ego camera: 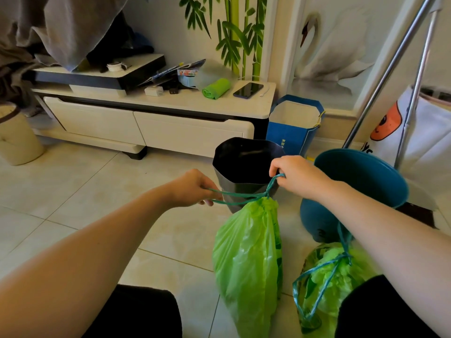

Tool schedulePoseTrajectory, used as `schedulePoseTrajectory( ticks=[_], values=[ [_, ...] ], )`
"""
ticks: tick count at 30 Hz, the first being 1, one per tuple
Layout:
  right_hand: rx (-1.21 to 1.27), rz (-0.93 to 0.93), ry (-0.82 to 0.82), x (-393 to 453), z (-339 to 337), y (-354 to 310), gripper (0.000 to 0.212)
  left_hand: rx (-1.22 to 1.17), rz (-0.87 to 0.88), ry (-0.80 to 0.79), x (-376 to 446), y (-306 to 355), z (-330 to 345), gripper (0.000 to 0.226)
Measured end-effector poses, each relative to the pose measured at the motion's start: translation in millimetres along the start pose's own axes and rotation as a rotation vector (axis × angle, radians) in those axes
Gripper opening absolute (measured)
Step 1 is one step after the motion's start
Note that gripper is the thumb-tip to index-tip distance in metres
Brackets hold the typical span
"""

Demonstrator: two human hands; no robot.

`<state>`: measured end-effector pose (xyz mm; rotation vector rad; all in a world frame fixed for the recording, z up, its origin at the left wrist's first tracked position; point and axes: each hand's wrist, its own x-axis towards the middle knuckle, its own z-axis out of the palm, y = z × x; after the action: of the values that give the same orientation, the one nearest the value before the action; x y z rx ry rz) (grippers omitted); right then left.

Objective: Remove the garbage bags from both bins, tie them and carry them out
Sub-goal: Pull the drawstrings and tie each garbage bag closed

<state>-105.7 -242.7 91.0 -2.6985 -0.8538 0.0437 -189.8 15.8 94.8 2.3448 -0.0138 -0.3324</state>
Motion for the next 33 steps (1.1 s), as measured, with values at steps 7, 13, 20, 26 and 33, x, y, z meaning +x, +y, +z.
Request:
schedulePoseTrajectory(
  ticks=[7, 13, 20, 26, 33],
  values=[
    [0.125, 0.114, 0.048, -10, -15, 23, 0.004, -0.384, -0.101, -0.014, -5, -10, -22, 0.021],
    [0.313, 0.083, 0.032, -27, -26, 19, 0.006, -0.867, -0.152, 0.068, 0, 5, -28, 0.032],
    [0.547, 0.14, 0.132, -42, -40, 7, 0.017, -1.071, -0.113, 0.011, 9, 45, -9, 0.028],
    [0.87, 0.148, 0.13, -53, -49, -9, 0.02, -0.944, 0.037, -0.038, 13, 91, 34, 0.055],
    [0.87, 0.082, 0.195, -67, -61, -9, 0.014, -0.58, 0.285, 0.049, 18, 122, 63, 0.071]
  ],
)
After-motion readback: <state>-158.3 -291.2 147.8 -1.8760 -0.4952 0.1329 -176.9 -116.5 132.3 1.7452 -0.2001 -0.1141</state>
